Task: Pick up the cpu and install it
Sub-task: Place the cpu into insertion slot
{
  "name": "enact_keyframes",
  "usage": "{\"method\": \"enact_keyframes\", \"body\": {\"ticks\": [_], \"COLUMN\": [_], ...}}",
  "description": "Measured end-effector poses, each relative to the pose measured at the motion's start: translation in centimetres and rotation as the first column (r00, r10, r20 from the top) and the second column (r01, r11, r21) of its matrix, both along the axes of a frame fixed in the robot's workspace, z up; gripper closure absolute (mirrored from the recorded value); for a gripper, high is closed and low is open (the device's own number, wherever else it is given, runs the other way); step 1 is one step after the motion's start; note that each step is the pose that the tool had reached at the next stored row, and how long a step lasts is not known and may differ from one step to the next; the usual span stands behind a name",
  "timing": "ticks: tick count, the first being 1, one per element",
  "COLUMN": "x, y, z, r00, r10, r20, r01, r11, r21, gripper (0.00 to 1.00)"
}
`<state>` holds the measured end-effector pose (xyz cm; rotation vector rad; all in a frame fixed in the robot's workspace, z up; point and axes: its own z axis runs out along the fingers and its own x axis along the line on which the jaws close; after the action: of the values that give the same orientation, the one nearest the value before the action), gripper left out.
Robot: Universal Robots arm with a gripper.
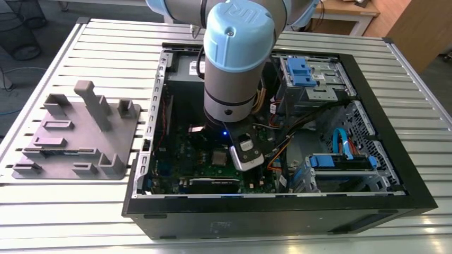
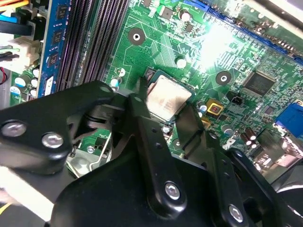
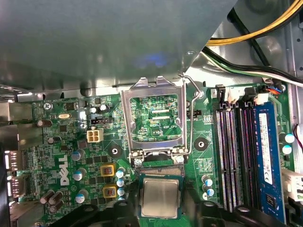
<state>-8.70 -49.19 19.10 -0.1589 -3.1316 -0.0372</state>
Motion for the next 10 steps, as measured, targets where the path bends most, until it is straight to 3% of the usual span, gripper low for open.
{"method": "enact_keyframes", "body": {"ticks": [2, 10], "x": [0.0, 0.0], "y": [0.0, 0.01], "z": [0.01, 0.19], "r00": [1.0, 1.0], "r10": [0.0, 0.0], "r20": [-0.0001, 0.0003], "r01": [0.0, 0.0], "r11": [1.0, 1.0], "r21": [-0.0002, 0.0004], "gripper": [0.57, 0.57]}}
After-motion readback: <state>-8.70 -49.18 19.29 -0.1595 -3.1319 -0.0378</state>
